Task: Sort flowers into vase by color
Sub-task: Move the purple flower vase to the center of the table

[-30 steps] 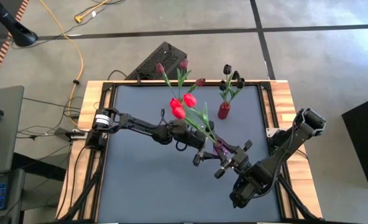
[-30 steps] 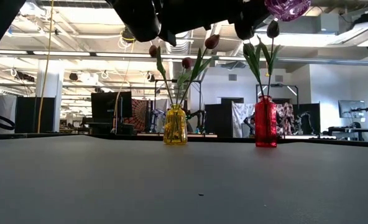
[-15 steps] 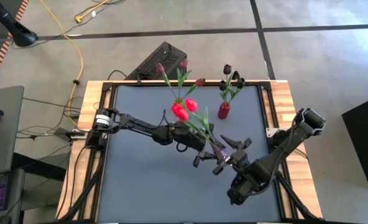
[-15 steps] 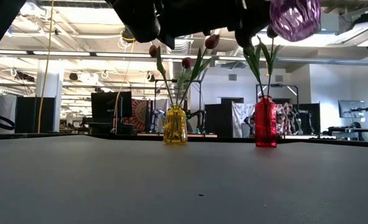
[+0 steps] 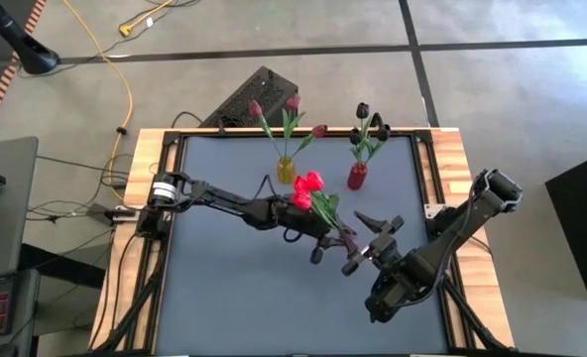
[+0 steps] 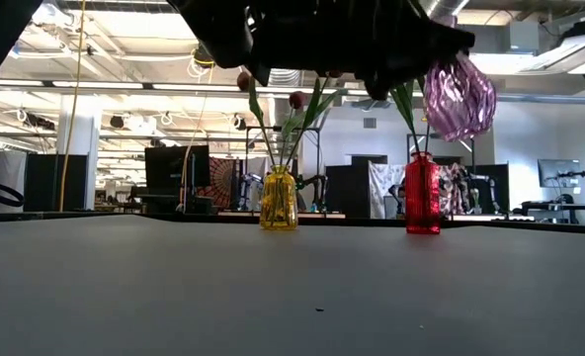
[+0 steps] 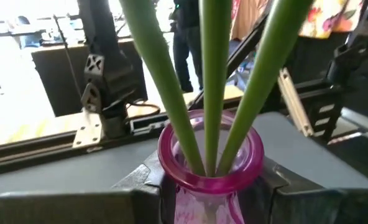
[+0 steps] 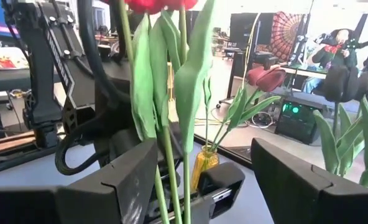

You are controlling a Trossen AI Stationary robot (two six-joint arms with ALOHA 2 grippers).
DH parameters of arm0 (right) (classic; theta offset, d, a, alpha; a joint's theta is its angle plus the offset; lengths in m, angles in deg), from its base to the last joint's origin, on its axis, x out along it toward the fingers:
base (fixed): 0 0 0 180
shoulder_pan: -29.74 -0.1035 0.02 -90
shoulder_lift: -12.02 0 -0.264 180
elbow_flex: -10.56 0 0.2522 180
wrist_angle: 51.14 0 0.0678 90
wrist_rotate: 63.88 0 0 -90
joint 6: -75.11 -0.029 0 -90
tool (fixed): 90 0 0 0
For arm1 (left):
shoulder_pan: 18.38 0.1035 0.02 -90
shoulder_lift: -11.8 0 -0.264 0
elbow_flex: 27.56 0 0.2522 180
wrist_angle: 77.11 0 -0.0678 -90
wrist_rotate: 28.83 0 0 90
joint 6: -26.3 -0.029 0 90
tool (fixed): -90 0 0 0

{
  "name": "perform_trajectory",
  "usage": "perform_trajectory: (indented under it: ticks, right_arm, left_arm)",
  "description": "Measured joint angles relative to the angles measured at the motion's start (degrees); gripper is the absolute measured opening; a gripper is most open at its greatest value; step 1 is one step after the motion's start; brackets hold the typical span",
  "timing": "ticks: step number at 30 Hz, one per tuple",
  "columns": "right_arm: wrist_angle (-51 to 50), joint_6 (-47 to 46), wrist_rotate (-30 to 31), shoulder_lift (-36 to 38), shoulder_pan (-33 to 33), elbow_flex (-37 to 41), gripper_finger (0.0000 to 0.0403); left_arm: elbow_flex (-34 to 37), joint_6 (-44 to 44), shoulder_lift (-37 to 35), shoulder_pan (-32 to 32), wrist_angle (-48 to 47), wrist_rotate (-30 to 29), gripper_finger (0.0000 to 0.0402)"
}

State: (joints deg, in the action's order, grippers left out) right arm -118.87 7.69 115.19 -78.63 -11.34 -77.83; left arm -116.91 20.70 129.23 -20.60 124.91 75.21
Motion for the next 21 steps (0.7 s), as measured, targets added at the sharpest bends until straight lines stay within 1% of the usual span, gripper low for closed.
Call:
perform_trajectory:
  ticks: [4, 8, 11, 14, 17, 21]
  right_arm:
    - [0.0, 2.4, -0.5, 1.3, 0.0, 0.0, 0.0286]
    - [0.0, 4.5, -2.8, 3.7, 0.0, 0.0, 0.0286]
    - [-1.0, 4.5, -5.6, 6.4, 0.0, 0.0, 0.0286]
    - [-3.2, 4.5, -9.7, 9.0, 0.0, 0.0, 0.0286]
    - [-6.0, 4.5, -12.7, 11.3, 0.0, 0.0, 0.0286]
    - [-9.3, 4.5, -13.9, 12.9, -0.2, 0.0, 0.0286]
  left_arm:
    - [0.0, -1.5, 0.0, 0.1, -2.1, -1.0, 0.0103]
    - [0.0, -2.6, 0.0, 0.3, -6.6, -1.3, 0.0103]
    - [0.0, -2.7, 0.0, 1.0, -11.1, -0.9, 0.0103]
    - [0.6, -2.1, -0.1, 1.8, -14.5, -0.9, 0.0103]
    - [4.4, -0.7, -1.6, 2.5, -13.9, -1.2, 0.0103]
    - [12.0, 0.8, -6.9, 3.6, -10.6, -3.3, 0.0103]
